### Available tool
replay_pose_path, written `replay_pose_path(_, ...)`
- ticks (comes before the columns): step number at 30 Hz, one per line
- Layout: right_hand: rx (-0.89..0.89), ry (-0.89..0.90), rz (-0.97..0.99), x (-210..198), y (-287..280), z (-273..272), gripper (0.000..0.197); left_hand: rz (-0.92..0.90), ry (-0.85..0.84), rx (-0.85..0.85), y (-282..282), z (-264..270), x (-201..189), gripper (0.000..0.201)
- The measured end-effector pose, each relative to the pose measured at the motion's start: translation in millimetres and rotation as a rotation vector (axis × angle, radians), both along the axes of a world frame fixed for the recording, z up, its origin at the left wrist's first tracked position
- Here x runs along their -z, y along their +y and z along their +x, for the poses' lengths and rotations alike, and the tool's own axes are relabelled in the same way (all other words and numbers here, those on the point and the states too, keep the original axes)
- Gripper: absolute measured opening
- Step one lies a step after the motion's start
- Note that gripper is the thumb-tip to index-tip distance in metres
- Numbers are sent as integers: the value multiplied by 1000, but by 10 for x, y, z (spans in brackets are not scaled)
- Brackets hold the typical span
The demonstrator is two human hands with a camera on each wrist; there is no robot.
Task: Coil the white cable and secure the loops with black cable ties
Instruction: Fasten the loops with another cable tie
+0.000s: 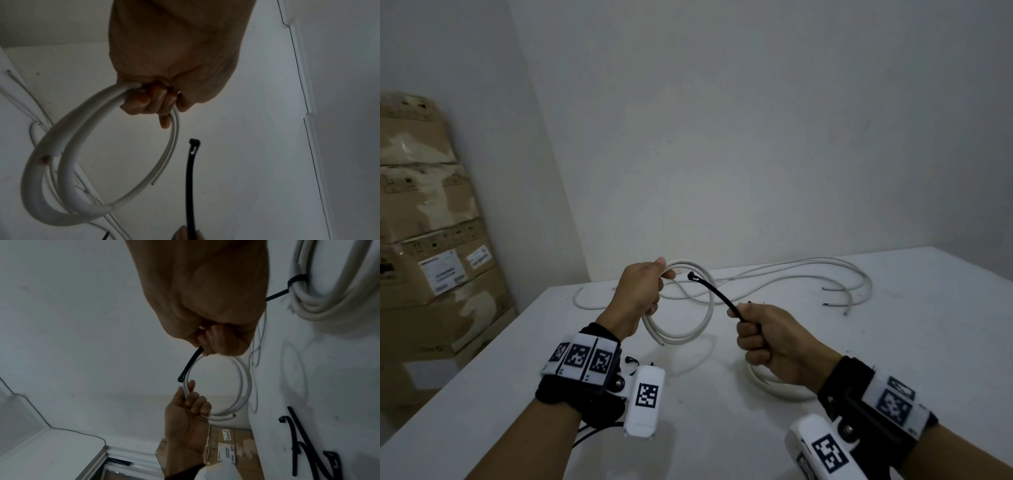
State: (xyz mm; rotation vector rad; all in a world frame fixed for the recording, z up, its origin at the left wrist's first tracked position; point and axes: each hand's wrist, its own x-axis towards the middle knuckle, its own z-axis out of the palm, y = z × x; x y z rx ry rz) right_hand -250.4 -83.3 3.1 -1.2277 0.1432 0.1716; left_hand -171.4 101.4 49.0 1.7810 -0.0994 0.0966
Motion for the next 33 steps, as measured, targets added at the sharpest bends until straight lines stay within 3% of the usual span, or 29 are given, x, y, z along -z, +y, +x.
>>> replay_pose_path(9,19,78,65,187,191,90,22,-25,7,25,-79,-52,86,41)
replay_pose_path(13,27,68,4,155,299,138,25,-25,13,33,-111,-111,99,31)
replay_pose_path(20,95,-6,22,114,396,195,19,-7,-18,69,-101,-98,170,34)
replay_pose_path(26,77,-172,-61,164,522,225,30,-34,76,132,-151,-124,241,17)
replay_pose_path(33,107,-230,-160,195,528,199,19,-69,24,241,-110,-116,286,28)
